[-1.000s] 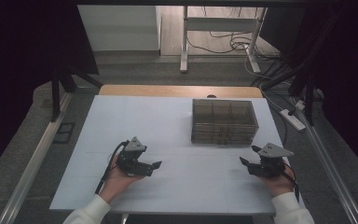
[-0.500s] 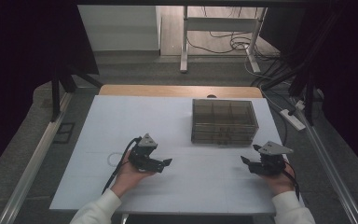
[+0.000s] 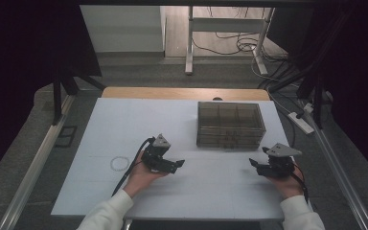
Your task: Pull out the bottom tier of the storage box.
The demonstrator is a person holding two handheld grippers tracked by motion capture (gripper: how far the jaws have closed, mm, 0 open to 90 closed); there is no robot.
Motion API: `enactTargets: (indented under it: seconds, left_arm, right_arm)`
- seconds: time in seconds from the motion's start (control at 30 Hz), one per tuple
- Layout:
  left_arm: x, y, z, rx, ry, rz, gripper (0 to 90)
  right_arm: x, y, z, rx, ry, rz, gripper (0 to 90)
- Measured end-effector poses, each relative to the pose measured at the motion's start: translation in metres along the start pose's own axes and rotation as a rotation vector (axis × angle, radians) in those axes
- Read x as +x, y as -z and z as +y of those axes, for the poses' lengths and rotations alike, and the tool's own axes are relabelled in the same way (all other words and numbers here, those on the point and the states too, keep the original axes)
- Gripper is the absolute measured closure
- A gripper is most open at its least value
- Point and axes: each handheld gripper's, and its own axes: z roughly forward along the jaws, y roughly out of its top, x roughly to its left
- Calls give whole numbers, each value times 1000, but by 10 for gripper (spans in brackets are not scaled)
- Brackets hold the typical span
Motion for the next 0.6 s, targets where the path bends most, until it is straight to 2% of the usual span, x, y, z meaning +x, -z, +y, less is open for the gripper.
enactTargets:
  seconds: [0.6]
  left_arm:
    - [-3, -21, 16, 10, -4, -15, 148]
  right_arm:
    - [-6, -3, 0, 16, 0, -17, 307]
